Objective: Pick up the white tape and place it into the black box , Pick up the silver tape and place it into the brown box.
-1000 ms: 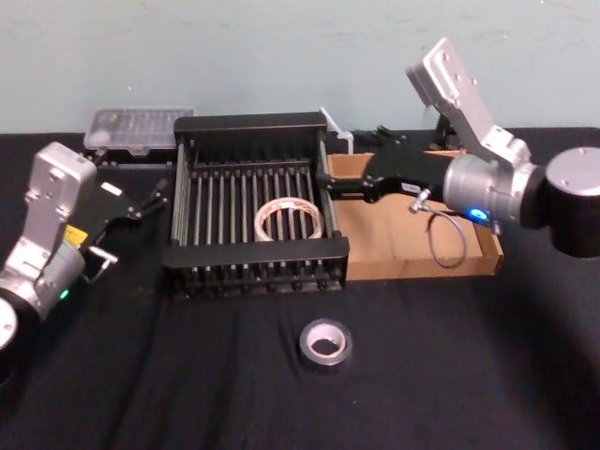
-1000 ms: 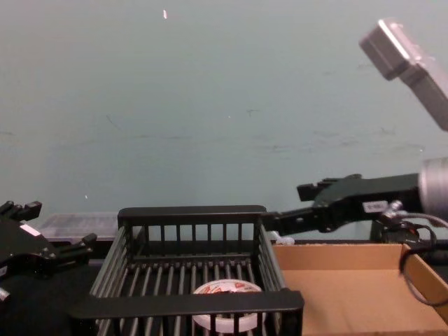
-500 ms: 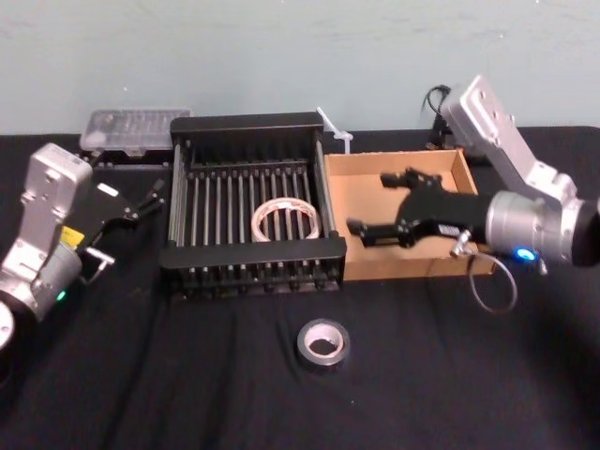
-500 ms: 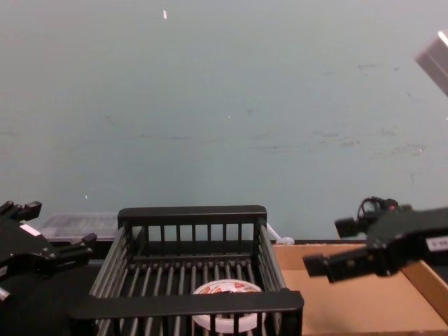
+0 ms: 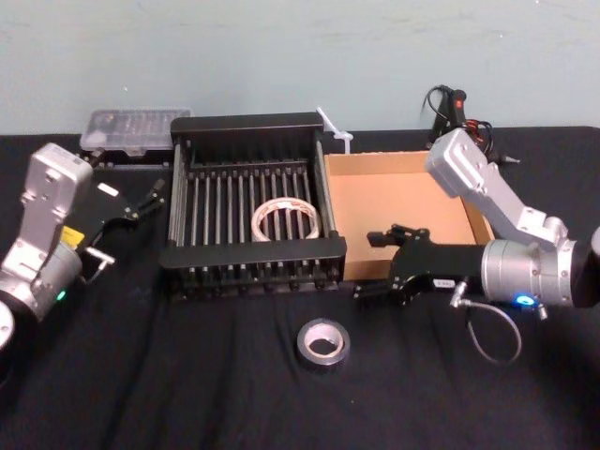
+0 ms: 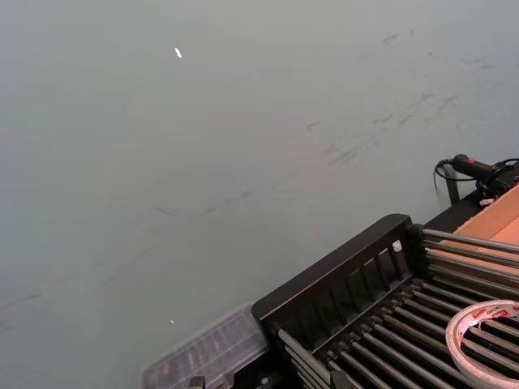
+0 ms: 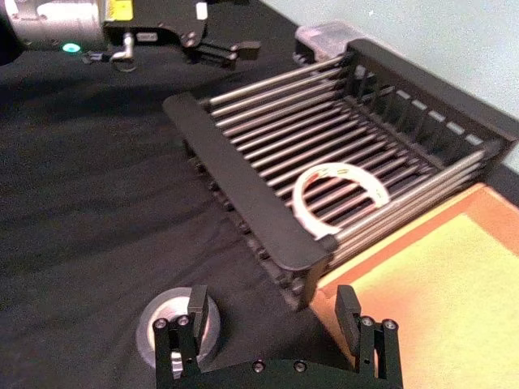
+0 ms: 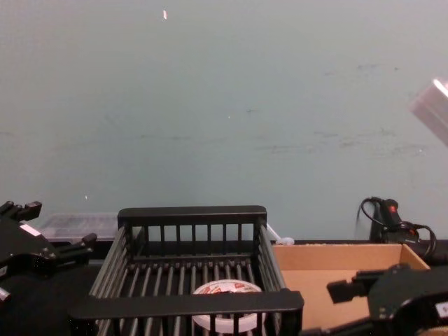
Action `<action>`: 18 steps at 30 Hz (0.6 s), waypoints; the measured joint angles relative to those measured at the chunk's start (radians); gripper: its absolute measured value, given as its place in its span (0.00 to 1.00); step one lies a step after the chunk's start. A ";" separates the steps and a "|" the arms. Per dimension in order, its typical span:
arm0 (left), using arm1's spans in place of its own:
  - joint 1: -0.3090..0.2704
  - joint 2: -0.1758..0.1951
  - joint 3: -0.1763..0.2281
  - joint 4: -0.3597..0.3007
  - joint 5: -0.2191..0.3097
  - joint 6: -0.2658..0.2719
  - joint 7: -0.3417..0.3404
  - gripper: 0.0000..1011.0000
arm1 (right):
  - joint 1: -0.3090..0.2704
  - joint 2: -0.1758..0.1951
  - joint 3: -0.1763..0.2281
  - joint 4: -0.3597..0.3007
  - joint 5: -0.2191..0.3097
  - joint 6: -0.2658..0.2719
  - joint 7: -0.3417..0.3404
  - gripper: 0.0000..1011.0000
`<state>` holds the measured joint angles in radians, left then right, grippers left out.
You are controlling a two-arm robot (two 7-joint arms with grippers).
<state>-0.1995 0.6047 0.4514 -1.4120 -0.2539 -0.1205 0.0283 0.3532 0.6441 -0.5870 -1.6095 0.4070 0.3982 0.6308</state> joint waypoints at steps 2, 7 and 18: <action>0.000 0.000 0.000 0.000 0.000 0.000 0.000 0.99 | 0.000 0.001 -0.008 0.000 0.002 0.002 0.003 0.99; 0.000 0.000 0.000 0.000 0.000 0.000 0.000 0.99 | 0.008 0.002 -0.033 0.005 0.007 0.010 0.009 0.99; 0.000 0.000 0.000 0.000 0.000 0.000 0.000 0.99 | 0.033 -0.005 -0.079 0.034 0.003 0.022 0.018 0.99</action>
<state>-0.1995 0.6047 0.4514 -1.4120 -0.2539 -0.1205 0.0283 0.3866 0.6393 -0.6658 -1.5759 0.4103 0.4202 0.6484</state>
